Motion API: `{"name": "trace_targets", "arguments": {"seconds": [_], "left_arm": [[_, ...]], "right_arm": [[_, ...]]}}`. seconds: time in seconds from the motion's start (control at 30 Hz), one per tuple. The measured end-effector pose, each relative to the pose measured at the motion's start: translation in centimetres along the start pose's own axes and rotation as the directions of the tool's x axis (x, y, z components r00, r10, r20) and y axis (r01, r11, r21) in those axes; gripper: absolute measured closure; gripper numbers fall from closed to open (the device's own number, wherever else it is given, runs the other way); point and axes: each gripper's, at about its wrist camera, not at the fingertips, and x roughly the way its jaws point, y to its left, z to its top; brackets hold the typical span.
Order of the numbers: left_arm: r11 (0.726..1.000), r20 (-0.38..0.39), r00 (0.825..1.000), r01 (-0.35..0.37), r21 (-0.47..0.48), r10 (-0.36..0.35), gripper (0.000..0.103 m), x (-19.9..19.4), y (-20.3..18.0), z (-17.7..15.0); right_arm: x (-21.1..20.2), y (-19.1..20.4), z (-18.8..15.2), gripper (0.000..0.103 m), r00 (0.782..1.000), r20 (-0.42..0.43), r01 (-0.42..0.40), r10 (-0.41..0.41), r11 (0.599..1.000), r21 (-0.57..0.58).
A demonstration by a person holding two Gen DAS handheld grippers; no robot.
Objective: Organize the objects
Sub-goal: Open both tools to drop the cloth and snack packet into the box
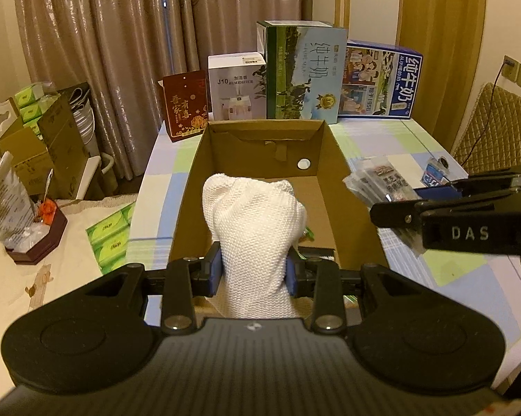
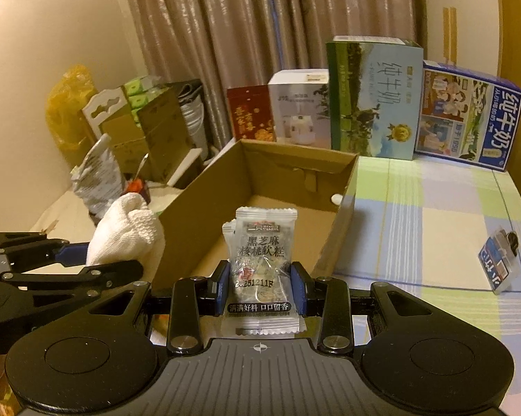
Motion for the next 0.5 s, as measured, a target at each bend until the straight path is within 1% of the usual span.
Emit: {"name": "trace_targets", "arguments": {"seconds": [0.23, 0.3, 0.33, 0.37, 0.5], "left_arm": [[1.000, -0.008, 1.000, 0.016, 0.015, -0.016, 0.071, 3.7, 0.8, 1.8], [0.999, -0.011, 0.999, 0.030, 0.017, -0.030, 0.066, 4.9, 0.8, 2.2], [0.999, -0.007, 0.999, 0.036, 0.010, -0.036, 0.053, 5.4, 0.9, 2.3], [0.999, -0.001, 0.999, 0.033, 0.001, -0.033, 0.046, 5.7, 1.0, 2.3], [1.000, 0.010, 1.000, 0.020, -0.018, -0.019, 0.046, 5.9, 1.5, 2.3]], "right_arm": [[1.9, -1.6, 1.1, 0.069, 1.000, -0.006, 0.023, -0.022, 1.000, 0.022], [2.4, -1.8, 1.2, 0.069, 1.000, -0.009, 0.024, -0.024, 0.999, 0.026], [2.6, -1.9, 1.2, 0.069, 1.000, -0.010, 0.024, -0.024, 0.999, 0.028], [2.6, -2.0, 1.2, 0.069, 1.000, -0.011, 0.023, -0.023, 0.999, 0.030], [3.0, -1.9, 1.0, 0.069, 1.000, -0.020, 0.013, -0.012, 0.999, 0.034]]}}
